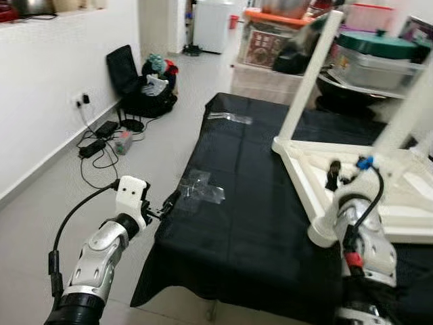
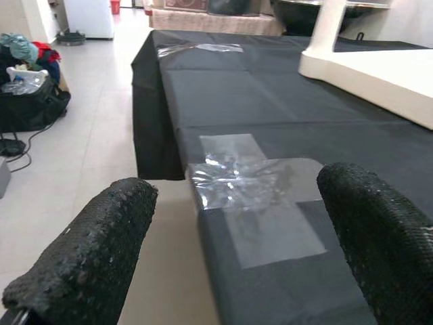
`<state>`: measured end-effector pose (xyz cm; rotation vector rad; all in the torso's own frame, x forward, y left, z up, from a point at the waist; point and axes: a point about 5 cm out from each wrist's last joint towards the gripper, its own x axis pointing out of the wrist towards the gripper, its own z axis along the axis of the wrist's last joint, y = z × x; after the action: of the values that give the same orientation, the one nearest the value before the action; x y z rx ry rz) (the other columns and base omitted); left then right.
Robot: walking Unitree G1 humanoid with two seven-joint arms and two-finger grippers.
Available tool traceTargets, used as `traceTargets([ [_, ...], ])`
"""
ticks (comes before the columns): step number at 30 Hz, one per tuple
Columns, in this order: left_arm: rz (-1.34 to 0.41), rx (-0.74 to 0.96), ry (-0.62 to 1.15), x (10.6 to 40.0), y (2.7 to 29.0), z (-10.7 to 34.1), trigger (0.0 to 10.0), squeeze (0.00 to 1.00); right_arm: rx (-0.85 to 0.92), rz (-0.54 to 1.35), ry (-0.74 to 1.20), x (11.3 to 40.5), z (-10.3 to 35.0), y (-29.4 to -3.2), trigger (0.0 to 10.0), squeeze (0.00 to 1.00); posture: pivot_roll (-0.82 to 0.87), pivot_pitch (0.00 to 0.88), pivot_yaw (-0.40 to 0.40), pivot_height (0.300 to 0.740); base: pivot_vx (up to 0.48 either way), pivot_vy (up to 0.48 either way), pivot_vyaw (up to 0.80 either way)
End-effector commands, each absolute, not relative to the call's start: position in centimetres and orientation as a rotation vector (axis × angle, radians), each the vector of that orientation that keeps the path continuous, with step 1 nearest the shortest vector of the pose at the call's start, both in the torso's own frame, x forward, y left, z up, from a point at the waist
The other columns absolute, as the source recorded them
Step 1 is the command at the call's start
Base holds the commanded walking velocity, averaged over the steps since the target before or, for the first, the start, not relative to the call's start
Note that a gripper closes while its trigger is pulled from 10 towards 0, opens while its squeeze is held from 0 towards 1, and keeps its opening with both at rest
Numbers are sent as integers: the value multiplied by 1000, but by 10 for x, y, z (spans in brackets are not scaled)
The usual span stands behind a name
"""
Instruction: Building children table
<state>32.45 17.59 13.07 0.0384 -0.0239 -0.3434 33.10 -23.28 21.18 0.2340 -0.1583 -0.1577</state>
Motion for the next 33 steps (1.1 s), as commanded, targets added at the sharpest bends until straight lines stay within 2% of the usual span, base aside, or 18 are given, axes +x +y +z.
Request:
traceTargets([
  [1, -353, 46, -28, 326, 175, 133, 10000, 0, 152, 208, -209, 337, 224, -207, 10000, 0, 45, 0, -124, 740, 0, 0, 0],
  [5, -353, 47, -31, 327, 174, 133, 10000, 0, 66, 310, -173, 346, 219, -206, 10000, 0, 63, 0, -135, 740, 0, 0, 0],
  [6, -346, 47, -37, 327, 176, 135, 10000, 0, 57, 332, -161, 353, 220, -206, 5725, 0, 76, 0, -149, 740, 0, 0, 0],
  [7, -341, 47, -41, 327, 177, 135, 10000, 0, 49, 349, -153, 357, 221, -205, 4941, 0, 80, 0, -152, 740, 0, 0, 0],
  [8, -341, 47, -41, 327, 177, 135, 10000, 0, 49, 349, -153, 357, 221, -205, 4941, 0, 80, 0, -152, 740, 0, 0, 0],
  [9, -336, 48, -43, 327, 178, 136, 10000, 0, 37, 371, -146, 359, 221, -203, 2471, 0, 80, 0, -152, 740, 0, 0, 0],
  [10, -336, 48, -43, 327, 178, 136, 10000, 0, 37, 371, -146, 359, 221, -203, 2471, 0, 80, 0, -152, 740, 0, 0, 0],
  [11, -334, 49, -42, 326, 179, 135, 10000, 0, 24, 400, -139, 360, 220, -200, 0, 0, 90, 0, -157, 740, 0, 0, 0],
  [18, -332, 53, -40, 324, 180, 134, 10000, 0, -63, 373, -67, 366, 205, -200, 0, 0, 98, 0, -160, 740, 0, 0, 0],
  [22, -331, 56, -42, 325, 181, 136, 10000, 0, -55, 232, -10, 370, 197, -213, 0, 0, 97, 0, -153, 740, 0, 0, 0],
  [23, -332, 60, -43, 325, 182, 136, 10000, 0, -48, 91, 32, 372, 191, -227, 0, 0, 90, 0, -145, 740, 0, 0, 0],
  [24, -332, 60, -43, 325, 182, 136, 10000, 0, -48, 91, 32, 372, 191, -227, 0, 0, 90, 0, -145, 740, 0, 0, 0],
  [25, -334, 63, -42, 326, 182, 136, 10000, 0, -33, -125, 76, 369, 184, -248, 0, 0, 82, 0, -140, 740, 0, 0, 0],
  [26, -334, 63, -42, 326, 182, 136, 10000, 0, -33, -125, 76, 369, 184, -248, 0, 0, 82, 0, -140, 740, 0, 0, 0],
  [27, -337, 64, -41, 326, 182, 136, 10000, 0, 2, -374, 110, 360, 174, -272, 0, 0, 79, 0, -136, 740, 0, 0, 0],
  [30, -337, 64, -41, 326, 182, 136, 10000, 0, 2, -374, 110, 360, 174, -272, 0, 0, 79, 0, -136, 740, 0, 0, 0],
  [31, -339, 64, -40, 326, 181, 136, 10000, 0, 30, -628, 143, 342, 163, -291, 0, 0, 79, 0, -134, 740, 0, 0, 0],
  [33, -339, 64, -40, 326, 181, 136, 10000, 0, 30, -628, 143, 342, 163, -291, 0, 0, 79, 0, -134, 740, 0, 0, 0],
])
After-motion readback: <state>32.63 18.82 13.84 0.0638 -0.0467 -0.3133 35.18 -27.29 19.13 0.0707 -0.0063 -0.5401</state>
